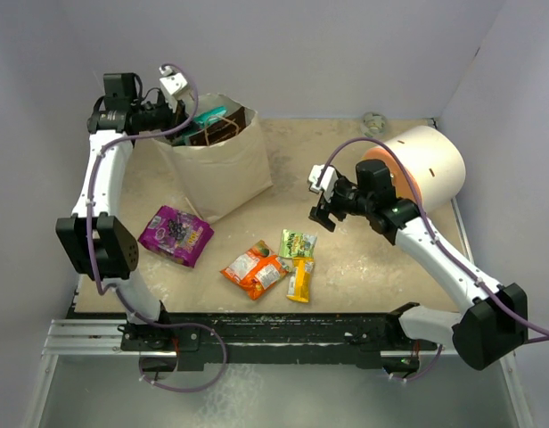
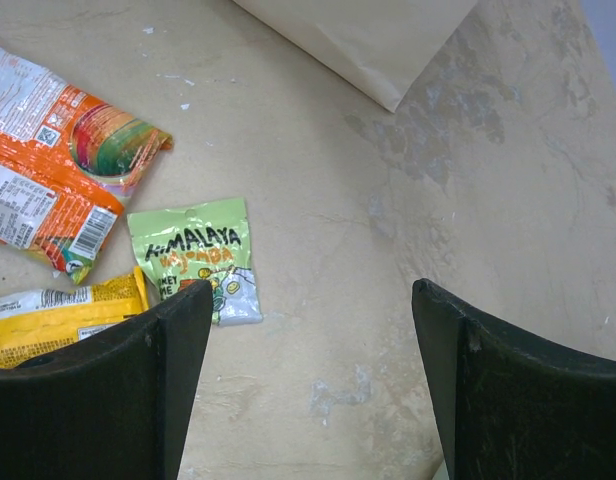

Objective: Place the snacks into the paper bag
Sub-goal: Place the snack in the paper bag.

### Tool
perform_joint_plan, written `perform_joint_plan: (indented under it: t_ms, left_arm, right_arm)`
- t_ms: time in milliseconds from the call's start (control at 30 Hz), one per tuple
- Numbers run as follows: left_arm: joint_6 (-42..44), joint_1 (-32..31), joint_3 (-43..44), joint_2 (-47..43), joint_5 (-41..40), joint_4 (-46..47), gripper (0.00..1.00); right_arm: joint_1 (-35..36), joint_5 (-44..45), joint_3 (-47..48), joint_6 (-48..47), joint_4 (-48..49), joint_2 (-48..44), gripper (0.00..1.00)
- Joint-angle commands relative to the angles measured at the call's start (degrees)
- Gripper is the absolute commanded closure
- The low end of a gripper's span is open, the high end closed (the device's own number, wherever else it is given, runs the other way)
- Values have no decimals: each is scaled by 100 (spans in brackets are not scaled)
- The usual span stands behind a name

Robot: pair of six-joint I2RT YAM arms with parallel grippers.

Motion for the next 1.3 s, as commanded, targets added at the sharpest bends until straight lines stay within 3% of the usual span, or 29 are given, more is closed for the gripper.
perform_joint_plan:
  t_ms: [0, 233, 567, 767, 1033, 1267]
  left_arm:
    - [-75, 5, 722, 368, 159, -822, 92]
    - [-39, 5, 804, 473, 312, -945, 90]
    - [189, -4, 1319, 836, 415, -1814, 78]
    - [216, -4, 1453, 779, 263, -1843, 70]
    - [-11, -4, 1384, 395, -333, -1365, 59]
    - [-73, -4, 797, -339, -1477, -474, 43]
  right_arm:
    - [-27, -151, -21, -66, 267, 20, 17]
    - [-27, -138, -53, -88, 293, 27, 17]
    - [-29, -147, -57, -84, 306, 38, 17]
    - [-27, -154, -58, -83, 309, 46, 16]
    - [-27, -172, -67, -56, 336, 46, 16]
    - [-27, -157, -75, 0, 377, 46, 16]
